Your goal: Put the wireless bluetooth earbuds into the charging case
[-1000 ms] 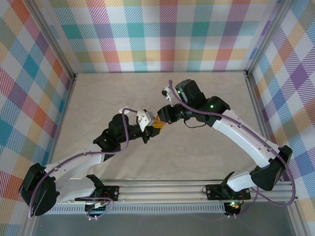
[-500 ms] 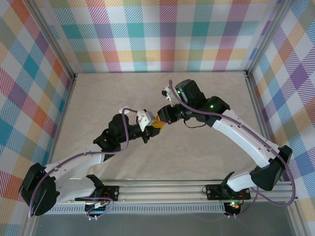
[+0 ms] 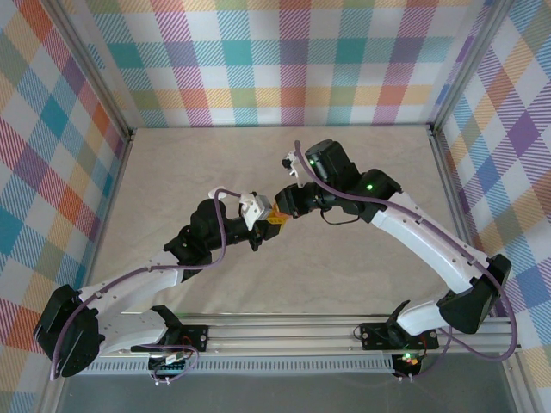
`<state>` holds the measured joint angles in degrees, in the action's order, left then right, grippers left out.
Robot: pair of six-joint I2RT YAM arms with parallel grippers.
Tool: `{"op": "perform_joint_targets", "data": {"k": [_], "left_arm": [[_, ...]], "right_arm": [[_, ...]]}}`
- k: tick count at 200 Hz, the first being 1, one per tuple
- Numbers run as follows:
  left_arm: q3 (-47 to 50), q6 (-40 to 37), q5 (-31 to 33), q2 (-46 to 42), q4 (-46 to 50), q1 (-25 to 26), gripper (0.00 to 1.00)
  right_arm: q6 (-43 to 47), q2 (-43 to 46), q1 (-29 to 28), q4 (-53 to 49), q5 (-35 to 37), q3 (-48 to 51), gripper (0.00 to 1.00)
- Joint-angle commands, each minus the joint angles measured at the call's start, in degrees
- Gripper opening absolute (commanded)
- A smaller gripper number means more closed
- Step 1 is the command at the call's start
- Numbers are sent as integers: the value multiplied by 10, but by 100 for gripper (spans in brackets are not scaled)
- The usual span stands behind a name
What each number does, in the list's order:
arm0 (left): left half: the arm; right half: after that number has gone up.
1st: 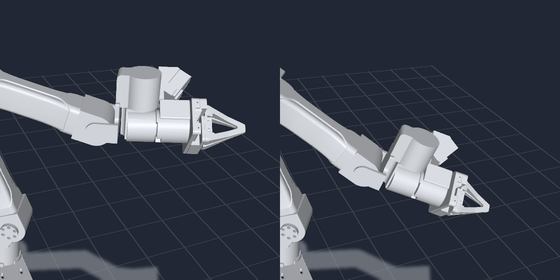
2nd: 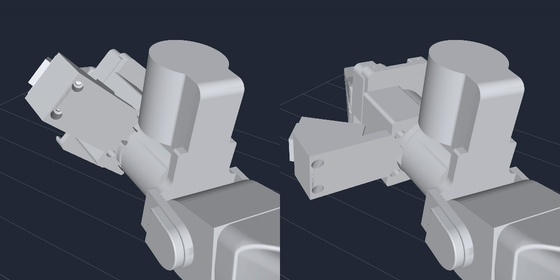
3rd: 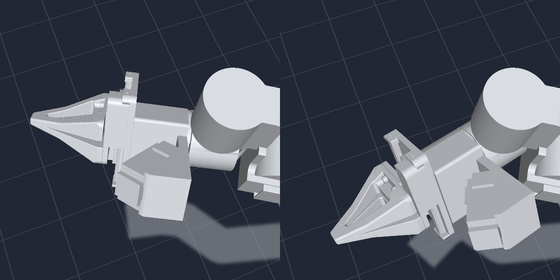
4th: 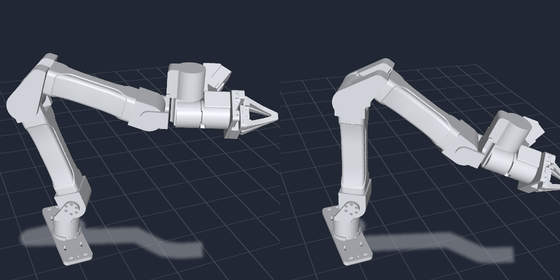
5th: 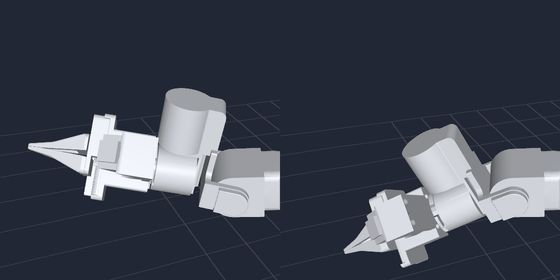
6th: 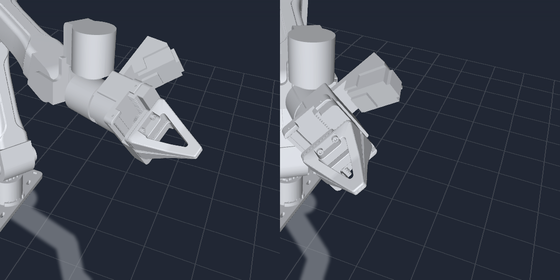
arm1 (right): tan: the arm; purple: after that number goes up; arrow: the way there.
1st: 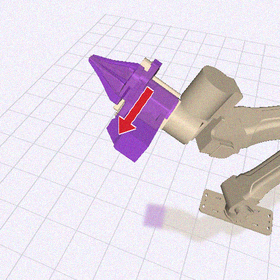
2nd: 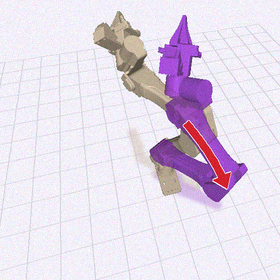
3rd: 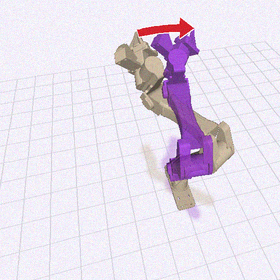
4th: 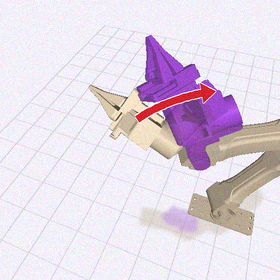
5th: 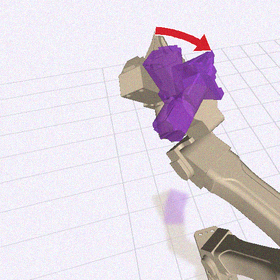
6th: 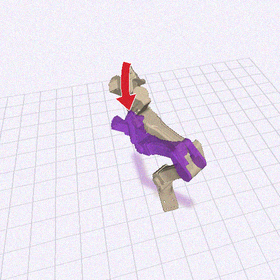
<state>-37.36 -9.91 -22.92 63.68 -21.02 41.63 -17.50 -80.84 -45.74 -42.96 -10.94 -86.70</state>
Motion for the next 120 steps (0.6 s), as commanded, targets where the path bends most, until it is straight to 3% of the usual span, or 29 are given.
{"op": "perform_joint_targets", "data": {"k": [1, 120], "left_arm": [[-3, 5, 10, -2, -38, 7, 0], [0, 7, 13, -8, -39, 7, 0]], "right_arm": [[-8, 11, -9, -27, -4, 5, 17], [-12, 29, -12, -36, 16, 24, 17]]}}
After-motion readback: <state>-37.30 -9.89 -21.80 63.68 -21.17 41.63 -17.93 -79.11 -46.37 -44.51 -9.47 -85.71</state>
